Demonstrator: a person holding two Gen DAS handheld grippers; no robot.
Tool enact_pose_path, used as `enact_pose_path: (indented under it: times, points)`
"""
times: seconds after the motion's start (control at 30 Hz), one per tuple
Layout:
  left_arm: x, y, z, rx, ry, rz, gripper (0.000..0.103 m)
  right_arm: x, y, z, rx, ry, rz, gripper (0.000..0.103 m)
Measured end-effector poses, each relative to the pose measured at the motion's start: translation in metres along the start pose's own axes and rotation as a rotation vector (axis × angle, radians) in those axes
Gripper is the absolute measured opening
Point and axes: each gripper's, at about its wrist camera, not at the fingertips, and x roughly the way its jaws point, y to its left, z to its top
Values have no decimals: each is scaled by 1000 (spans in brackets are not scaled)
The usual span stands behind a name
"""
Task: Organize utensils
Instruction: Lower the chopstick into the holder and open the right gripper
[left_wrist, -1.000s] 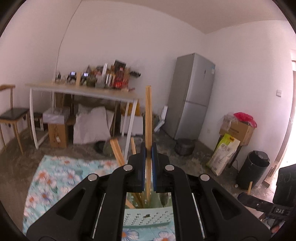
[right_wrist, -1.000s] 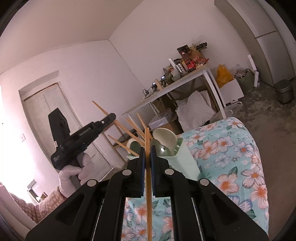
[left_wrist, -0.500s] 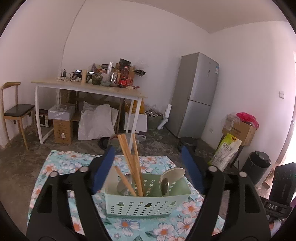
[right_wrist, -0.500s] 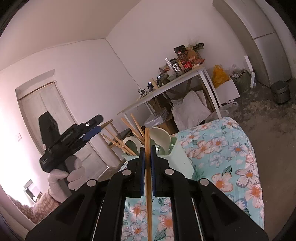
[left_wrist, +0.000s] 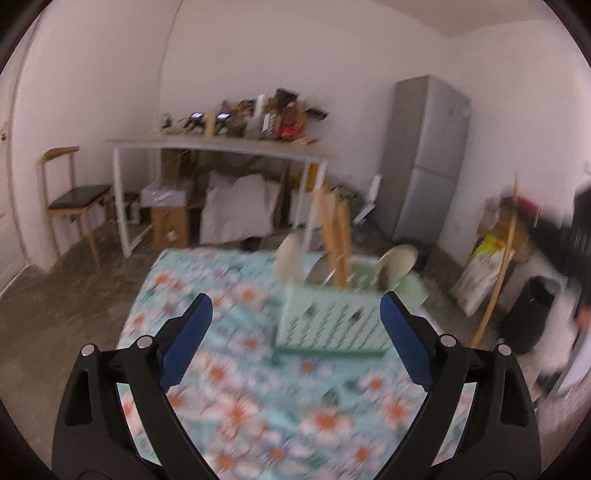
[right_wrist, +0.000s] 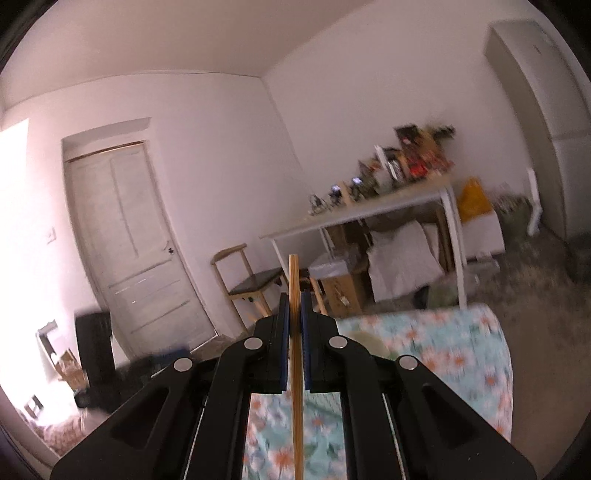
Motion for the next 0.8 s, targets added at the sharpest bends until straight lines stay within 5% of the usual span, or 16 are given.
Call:
enact_pose_path:
  times: [0.43, 0.6, 0.8]
  points:
    - [-1, 37, -67, -26, 163, 247, 93, 66, 45, 79, -211, -106, -3, 6]
    - [2, 39, -76, 2, 204, 291, 94, 93, 45, 73, -282, -100, -75, 6]
    - [13, 47, -80, -18, 279, 340, 94, 133, 30, 35, -336, 13, -160, 6]
